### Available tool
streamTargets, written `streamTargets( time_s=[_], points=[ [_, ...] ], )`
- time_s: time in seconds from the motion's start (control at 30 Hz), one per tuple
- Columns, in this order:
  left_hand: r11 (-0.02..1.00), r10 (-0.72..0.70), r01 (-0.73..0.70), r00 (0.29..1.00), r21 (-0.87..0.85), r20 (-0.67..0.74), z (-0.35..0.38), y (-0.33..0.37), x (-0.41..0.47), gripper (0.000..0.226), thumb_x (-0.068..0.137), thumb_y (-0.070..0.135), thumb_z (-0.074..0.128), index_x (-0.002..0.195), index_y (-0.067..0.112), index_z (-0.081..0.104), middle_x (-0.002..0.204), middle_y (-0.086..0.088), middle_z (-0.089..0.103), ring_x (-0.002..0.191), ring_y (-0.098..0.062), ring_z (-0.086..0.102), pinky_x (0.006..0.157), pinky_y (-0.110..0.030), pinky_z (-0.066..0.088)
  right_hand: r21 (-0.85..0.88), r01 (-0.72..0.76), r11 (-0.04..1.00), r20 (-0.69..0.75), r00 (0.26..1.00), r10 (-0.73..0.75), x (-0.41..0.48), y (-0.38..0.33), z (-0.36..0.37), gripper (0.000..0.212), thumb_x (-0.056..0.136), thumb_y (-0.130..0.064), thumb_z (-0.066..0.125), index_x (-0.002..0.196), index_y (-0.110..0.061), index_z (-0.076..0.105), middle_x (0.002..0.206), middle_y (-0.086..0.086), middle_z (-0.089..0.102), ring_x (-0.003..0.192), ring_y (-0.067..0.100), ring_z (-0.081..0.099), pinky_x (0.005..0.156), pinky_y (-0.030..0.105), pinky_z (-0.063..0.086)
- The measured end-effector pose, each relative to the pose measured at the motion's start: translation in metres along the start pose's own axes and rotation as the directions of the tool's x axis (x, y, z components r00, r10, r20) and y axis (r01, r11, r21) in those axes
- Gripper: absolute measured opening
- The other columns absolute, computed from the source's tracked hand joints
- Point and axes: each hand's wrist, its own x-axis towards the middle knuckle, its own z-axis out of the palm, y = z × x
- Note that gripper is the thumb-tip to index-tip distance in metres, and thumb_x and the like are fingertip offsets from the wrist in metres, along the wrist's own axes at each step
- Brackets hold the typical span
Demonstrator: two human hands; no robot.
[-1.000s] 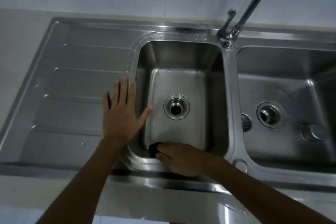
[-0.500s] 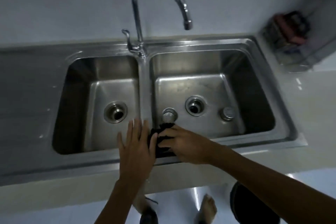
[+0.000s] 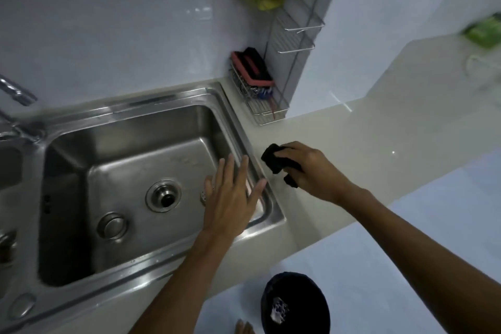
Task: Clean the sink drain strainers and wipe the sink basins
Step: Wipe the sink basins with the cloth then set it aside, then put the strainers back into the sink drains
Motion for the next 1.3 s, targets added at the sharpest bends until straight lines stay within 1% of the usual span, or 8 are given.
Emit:
streamTargets(
  time_s=[0.17,0.3,0.43,0.57,0.83,1.03,1.17,1.3],
  points=[
    [0.999,0.036,-0.037,0.998,0.030,0.044,0.024,0.032,0.012,0.085,0.094,0.077,0.003,0.165,0.031,0.012,0.174,-0.006,0.009,0.161,-0.025,0.006,0.126,-0.054,0.015,0.045,-0.238,0.970,-0.029,0.970,0.239,-0.016,0.068,0.011,0.042,0.093,-0.011,0.065,0.133,-0.017,0.055,0.127,0.008,0.060,0.109,0.029,0.061,0.087,0.026,0.043],
    [0.995,0.017,-0.022,0.998,0.095,0.057,0.040,0.035,0.011,0.083,0.095,0.078,0.008,0.164,0.032,0.015,0.174,-0.007,0.014,0.160,-0.027,0.012,0.124,-0.054,0.019,-0.093,-0.355,0.930,0.097,0.927,0.363,-0.028,0.096,0.044,0.051,0.103,-0.031,0.051,0.151,-0.018,0.040,0.158,0.013,0.036,0.138,0.038,0.042,0.113,0.044,0.038],
    [0.988,0.018,-0.024,0.999,0.150,0.047,0.049,0.032,0.010,0.085,0.095,0.078,0.004,0.163,0.030,0.019,0.171,-0.010,0.022,0.159,-0.030,0.019,0.120,-0.056,0.027,-0.265,-0.361,0.894,0.057,0.920,0.388,-0.039,0.094,0.070,0.067,0.102,-0.060,0.027,0.160,-0.026,0.020,0.168,0.010,0.012,0.151,0.036,0.019,0.121,0.051,0.025],
    [0.987,0.003,-0.010,0.999,0.159,0.048,0.052,0.025,0.008,0.083,0.097,0.077,0.009,0.163,0.028,0.021,0.171,-0.012,0.023,0.159,-0.030,0.020,0.120,-0.058,0.031,-0.332,-0.372,0.867,0.046,0.911,0.409,-0.035,0.089,0.070,0.071,0.100,-0.065,0.025,0.159,-0.026,0.020,0.167,0.013,0.016,0.150,0.037,0.022,0.118,0.052,0.027],
    [0.977,-0.024,0.014,0.999,0.215,0.044,0.028,0.009,-0.008,0.083,0.097,0.074,0.008,0.165,0.025,0.015,0.172,-0.013,0.018,0.158,-0.030,0.018,0.123,-0.053,0.022,-0.378,-0.426,0.822,-0.044,0.895,0.444,-0.018,0.058,0.048,0.056,0.099,-0.057,0.042,0.142,-0.021,0.044,0.151,0.014,0.041,0.137,0.038,0.042,0.111,0.064,0.031],
    [0.979,-0.074,0.073,0.997,0.192,-0.003,0.001,-0.033,-0.017,0.091,0.092,0.078,0.000,0.164,0.025,0.017,0.169,-0.014,0.025,0.157,-0.031,0.022,0.124,-0.056,0.023,-0.327,-0.228,0.917,-0.071,0.974,0.217,0.012,-0.007,0.055,0.060,0.097,-0.059,0.047,0.143,-0.021,0.042,0.154,0.015,0.038,0.142,0.036,0.038,0.115,0.054,0.036],
    [0.971,-0.143,0.141,0.990,0.194,-0.006,-0.003,-0.089,-0.020,0.084,0.095,0.075,0.013,0.163,0.026,0.017,0.170,-0.012,0.024,0.157,-0.030,0.022,0.122,-0.056,0.024,-0.296,-0.021,0.955,0.002,1.000,0.023,0.052,-0.060,0.090,0.058,0.094,-0.053,0.056,0.138,-0.019,0.043,0.140,0.011,0.047,0.127,0.030,0.050,0.104,0.043,0.048],
    [0.947,-0.165,0.155,0.986,0.280,0.014,0.005,-0.154,-0.017,0.082,0.098,0.072,0.018,0.163,0.022,0.024,0.165,-0.014,0.032,0.151,-0.031,0.032,0.117,-0.053,0.032,-0.209,-0.024,0.978,0.210,0.975,0.069,0.103,-0.096,0.148,0.066,0.091,-0.047,0.063,0.145,-0.019,0.036,0.136,0.011,0.052,0.122,0.030,0.054,0.100,0.046,0.051]
  ],
)
